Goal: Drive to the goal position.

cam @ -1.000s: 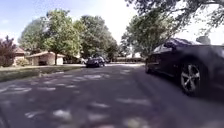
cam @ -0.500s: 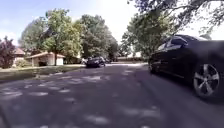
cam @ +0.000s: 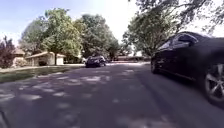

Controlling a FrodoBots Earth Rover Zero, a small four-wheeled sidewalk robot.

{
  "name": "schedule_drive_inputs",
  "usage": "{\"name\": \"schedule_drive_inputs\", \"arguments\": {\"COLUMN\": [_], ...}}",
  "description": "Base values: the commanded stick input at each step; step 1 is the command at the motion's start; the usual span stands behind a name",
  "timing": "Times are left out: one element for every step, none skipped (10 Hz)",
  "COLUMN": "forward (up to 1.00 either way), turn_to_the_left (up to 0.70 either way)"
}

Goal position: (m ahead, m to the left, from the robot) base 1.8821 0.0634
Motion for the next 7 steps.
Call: {"name": "schedule_drive_inputs", "arguments": {"forward": [0.69,0.69,0.69,0.69,0.69,0.69,0.69], "turn_to_the_left": [0.03,0.03,0.03,0.03,0.03,0.03,0.03]}}
